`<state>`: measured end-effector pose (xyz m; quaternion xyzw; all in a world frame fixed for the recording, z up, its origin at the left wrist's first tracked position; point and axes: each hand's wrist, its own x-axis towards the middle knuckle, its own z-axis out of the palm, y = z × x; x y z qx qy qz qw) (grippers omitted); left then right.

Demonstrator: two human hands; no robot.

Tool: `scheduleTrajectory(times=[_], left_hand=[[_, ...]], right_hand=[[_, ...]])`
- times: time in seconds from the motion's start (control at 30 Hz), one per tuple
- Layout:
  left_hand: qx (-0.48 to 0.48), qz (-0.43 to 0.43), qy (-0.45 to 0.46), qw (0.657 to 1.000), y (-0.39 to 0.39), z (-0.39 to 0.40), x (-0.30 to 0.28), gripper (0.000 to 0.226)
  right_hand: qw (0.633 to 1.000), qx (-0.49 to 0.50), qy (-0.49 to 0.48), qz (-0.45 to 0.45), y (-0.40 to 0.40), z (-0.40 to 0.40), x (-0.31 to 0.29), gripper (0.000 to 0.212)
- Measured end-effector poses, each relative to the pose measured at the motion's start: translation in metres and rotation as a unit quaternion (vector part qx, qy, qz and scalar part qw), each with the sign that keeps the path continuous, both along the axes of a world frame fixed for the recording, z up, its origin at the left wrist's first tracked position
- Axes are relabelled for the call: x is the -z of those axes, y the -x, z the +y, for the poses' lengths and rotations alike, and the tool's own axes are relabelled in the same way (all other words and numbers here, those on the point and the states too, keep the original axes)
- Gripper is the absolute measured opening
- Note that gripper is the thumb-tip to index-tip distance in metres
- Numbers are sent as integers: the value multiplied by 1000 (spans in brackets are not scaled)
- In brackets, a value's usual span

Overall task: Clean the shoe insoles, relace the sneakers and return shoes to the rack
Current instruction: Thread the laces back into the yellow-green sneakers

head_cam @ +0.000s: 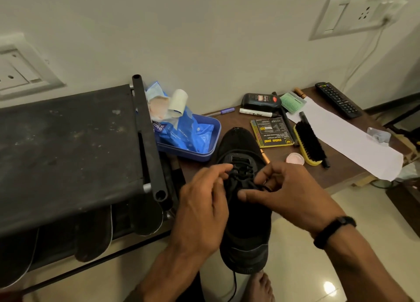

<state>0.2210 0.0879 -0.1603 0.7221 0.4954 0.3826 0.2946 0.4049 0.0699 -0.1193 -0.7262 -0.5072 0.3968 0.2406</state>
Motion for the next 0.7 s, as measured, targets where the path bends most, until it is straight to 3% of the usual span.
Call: scheduleTrajectory(times=[0.13, 0.7], left_hand=[[18, -12, 32, 999, 2, 11, -5, 21], [111, 96, 10, 989, 3, 25, -11, 13]], right_hand=[[992, 39, -23, 118, -10, -1, -6, 18], [997, -63, -41, -36, -9, 11, 7, 11]])
